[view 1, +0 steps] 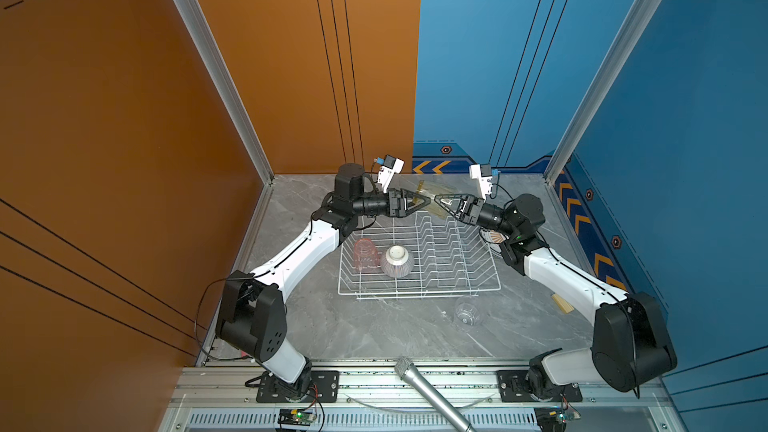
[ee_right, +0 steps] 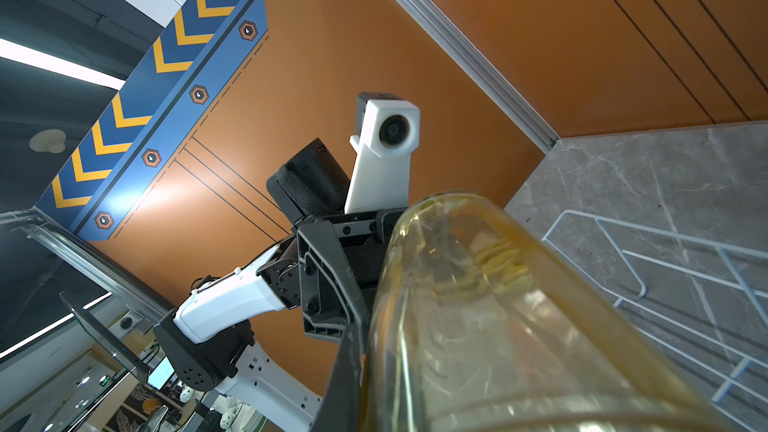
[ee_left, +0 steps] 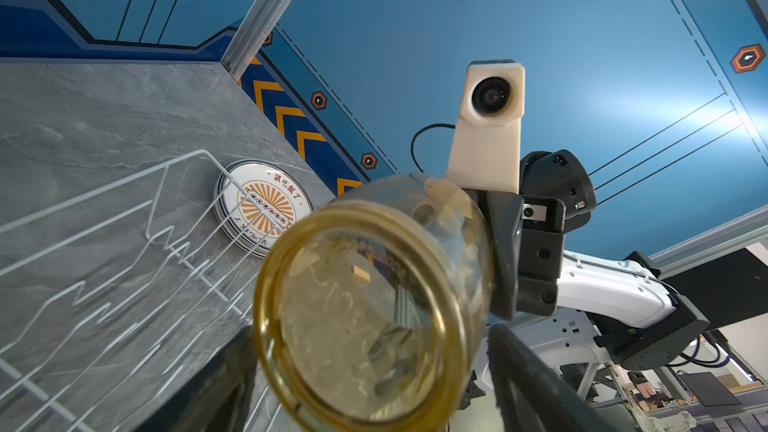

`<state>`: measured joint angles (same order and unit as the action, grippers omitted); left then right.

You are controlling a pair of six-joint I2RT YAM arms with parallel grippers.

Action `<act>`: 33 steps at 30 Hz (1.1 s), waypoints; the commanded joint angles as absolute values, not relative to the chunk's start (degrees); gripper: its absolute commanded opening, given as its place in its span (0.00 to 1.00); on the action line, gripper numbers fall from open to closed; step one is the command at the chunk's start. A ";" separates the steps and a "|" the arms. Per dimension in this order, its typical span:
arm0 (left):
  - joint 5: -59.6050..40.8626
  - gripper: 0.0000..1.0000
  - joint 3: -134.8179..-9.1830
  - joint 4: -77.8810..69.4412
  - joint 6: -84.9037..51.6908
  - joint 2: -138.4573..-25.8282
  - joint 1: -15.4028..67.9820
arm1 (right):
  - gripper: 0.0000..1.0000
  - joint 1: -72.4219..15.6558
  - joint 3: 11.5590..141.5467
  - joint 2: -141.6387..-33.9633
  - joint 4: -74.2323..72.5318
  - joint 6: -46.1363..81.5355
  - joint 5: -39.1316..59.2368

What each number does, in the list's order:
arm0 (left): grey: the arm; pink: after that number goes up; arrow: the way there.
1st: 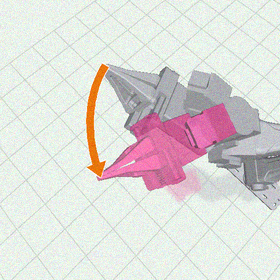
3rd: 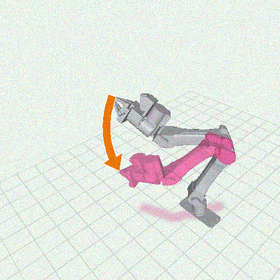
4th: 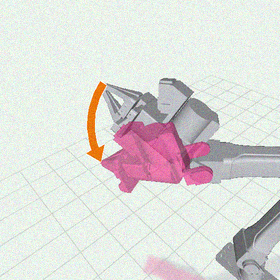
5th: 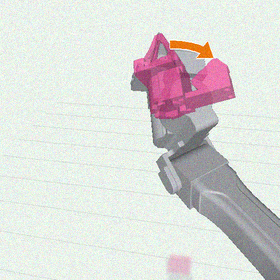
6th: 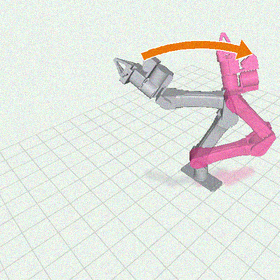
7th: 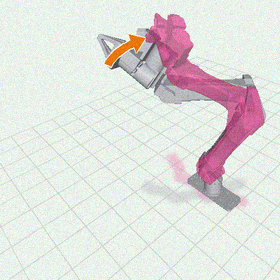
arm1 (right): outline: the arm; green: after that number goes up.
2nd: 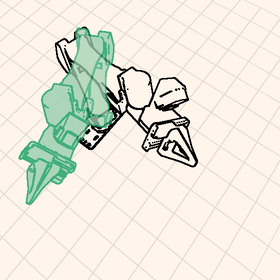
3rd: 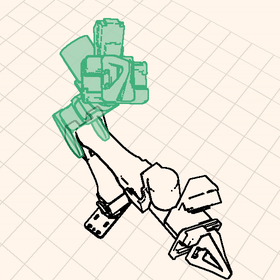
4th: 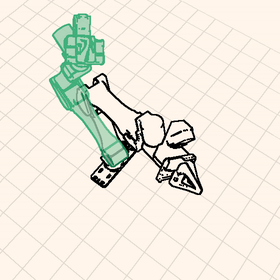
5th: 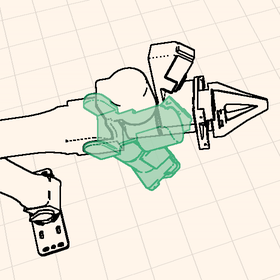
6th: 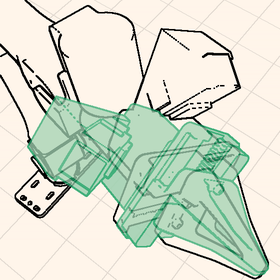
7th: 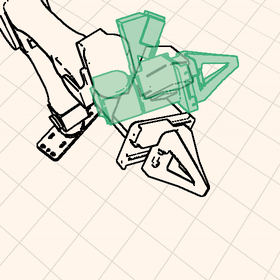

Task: Unload the mixed dishes from the dish rack
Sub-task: 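Open the left gripper while the right gripper carries the cup toward the table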

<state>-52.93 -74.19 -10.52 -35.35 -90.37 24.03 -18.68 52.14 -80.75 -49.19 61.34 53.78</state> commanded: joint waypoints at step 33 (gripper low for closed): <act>1.67 0.92 -65.88 28.26 -11.55 -70.01 21.74 | 0.00 -66.51 77.26 -80.07 62.43 -1.05 0.63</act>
